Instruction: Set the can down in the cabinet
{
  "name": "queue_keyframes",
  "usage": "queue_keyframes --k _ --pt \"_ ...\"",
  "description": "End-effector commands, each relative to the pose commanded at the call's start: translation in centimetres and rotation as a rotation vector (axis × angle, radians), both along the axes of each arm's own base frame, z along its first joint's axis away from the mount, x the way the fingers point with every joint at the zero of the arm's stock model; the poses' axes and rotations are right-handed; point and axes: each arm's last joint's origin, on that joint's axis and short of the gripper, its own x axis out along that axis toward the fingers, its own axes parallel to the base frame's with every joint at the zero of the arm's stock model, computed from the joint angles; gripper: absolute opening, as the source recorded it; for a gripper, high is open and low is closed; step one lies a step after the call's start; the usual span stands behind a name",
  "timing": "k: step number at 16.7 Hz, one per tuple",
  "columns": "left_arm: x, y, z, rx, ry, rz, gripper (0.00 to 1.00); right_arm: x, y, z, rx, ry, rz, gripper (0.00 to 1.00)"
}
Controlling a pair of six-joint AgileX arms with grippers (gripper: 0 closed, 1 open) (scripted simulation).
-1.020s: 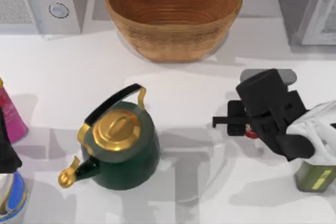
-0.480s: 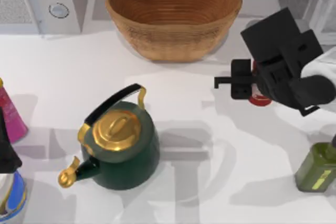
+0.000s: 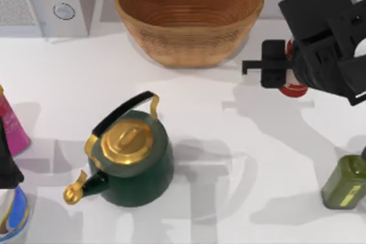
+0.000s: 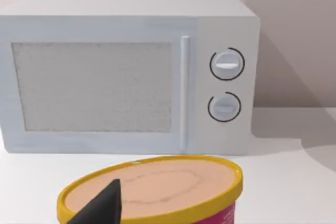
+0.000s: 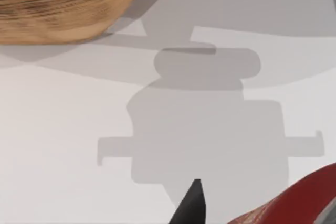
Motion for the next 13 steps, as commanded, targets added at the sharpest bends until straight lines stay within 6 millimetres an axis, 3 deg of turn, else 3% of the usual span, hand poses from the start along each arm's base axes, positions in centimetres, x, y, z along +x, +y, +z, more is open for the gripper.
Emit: queue_keyframes --k 3,7,10,13 --pt "0.0 0.0 0.0 0.0 0.0 0.0 1.0 -0.2 -0.1 -0.2 0.001 0.0 0.008 0.0" --pt "0.0 0.0 0.0 0.0 0.0 0.0 1.0 -2.2 -2.0 0.6 0.041 -0.071 0.065 0.0" --pt "0.0 0.0 0.0 0.0 0.0 0.0 1.0 -4.8 -5.2 2.1 0.112 -0.216 0.109 0.0" --pt "0.0 0.0 0.0 0.0 0.0 0.0 1.0 -8.8 -9.4 2.7 0.171 -0.42 0.13 0.0"
